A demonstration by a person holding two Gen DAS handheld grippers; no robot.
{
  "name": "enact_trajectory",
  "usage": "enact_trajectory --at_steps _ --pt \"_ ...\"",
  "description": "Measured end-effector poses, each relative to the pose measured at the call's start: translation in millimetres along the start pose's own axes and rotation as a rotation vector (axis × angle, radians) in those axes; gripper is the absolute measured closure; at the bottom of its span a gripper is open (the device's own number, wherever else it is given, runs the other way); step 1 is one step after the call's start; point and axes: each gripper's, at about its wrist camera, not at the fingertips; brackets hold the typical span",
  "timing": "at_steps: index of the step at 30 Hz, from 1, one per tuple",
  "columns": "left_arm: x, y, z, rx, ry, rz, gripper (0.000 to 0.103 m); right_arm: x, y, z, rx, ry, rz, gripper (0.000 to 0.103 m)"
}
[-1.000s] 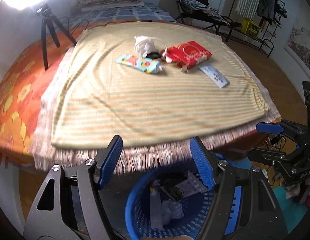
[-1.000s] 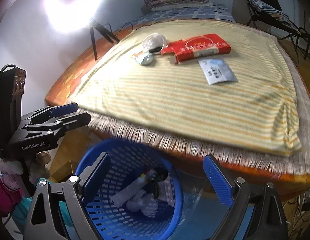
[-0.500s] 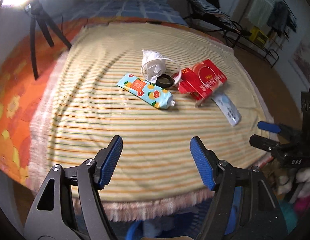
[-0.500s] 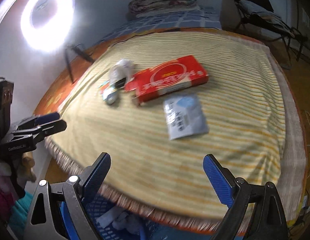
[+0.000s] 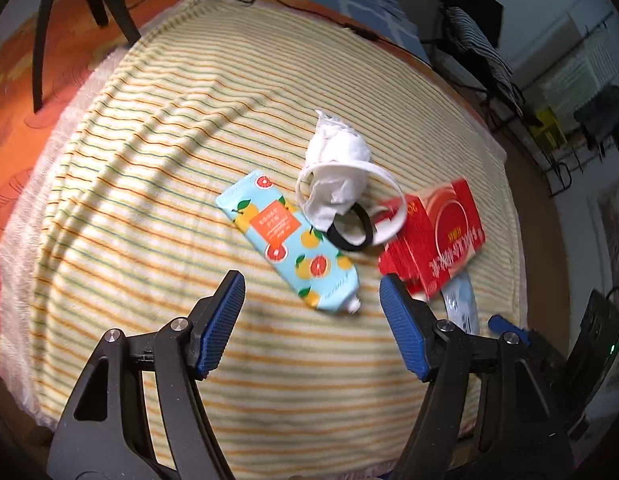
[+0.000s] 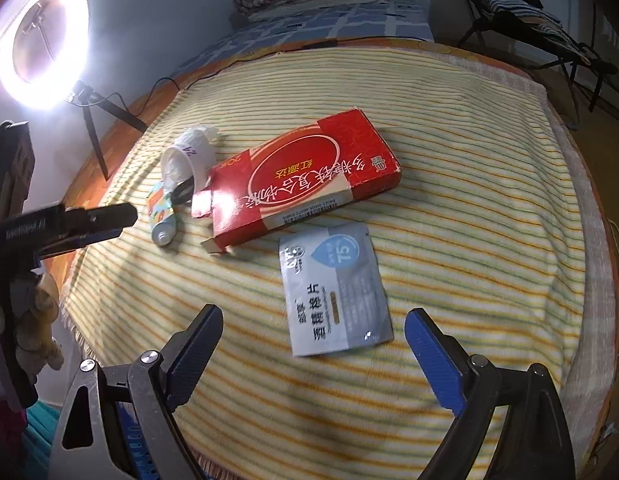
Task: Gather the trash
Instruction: 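Grasp the fruit-print tube with the left tool while the right tool grasps the alcohol wipe packet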
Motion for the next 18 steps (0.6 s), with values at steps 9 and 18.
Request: enact_trajectory --at_steps 9,18 --pt "10 -5 24 -0.01 -0.072 0.035 0.031 3 -13 12 -0.011 0.006 0.016 0.011" --pt "14 -8 31 0.008 -0.138 0.108 0.046 -1 -14 20 -0.011 0.055 -0.015 0.015"
Point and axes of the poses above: each gripper's, at about its wrist camera, not at the fingertips, and z roughly the way its jaws point, x to its right, y to its underside, and after that the axes turned 5 degrees about y, right-handed
